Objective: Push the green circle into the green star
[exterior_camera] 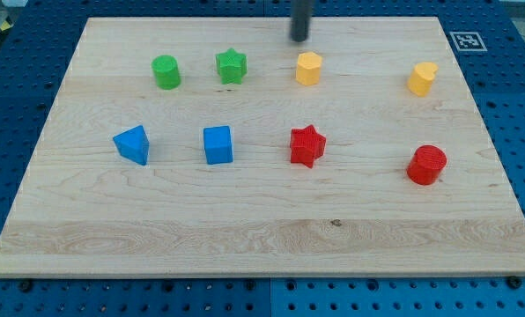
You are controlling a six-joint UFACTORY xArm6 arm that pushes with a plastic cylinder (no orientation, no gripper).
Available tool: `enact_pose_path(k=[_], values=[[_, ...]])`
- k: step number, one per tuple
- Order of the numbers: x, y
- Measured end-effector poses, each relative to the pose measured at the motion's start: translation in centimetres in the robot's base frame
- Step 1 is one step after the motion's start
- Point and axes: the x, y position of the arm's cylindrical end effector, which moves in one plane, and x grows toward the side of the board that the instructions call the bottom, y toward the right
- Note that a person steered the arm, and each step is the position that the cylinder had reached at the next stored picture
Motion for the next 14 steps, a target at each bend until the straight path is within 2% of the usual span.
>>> enact_pose_path(k=[2,3,5,6,7,8,9,10,12,13,14], values=[[0.0,-13.9],[1.5,-17.9],[6.4,-21.1],[7.5,-19.2],[7.7,-14.7],[8.3,-15.1],[10.6,-19.3],[12.8,-18.6],[12.9,-12.3],[13.0,-11.2],[14.4,-15.8]])
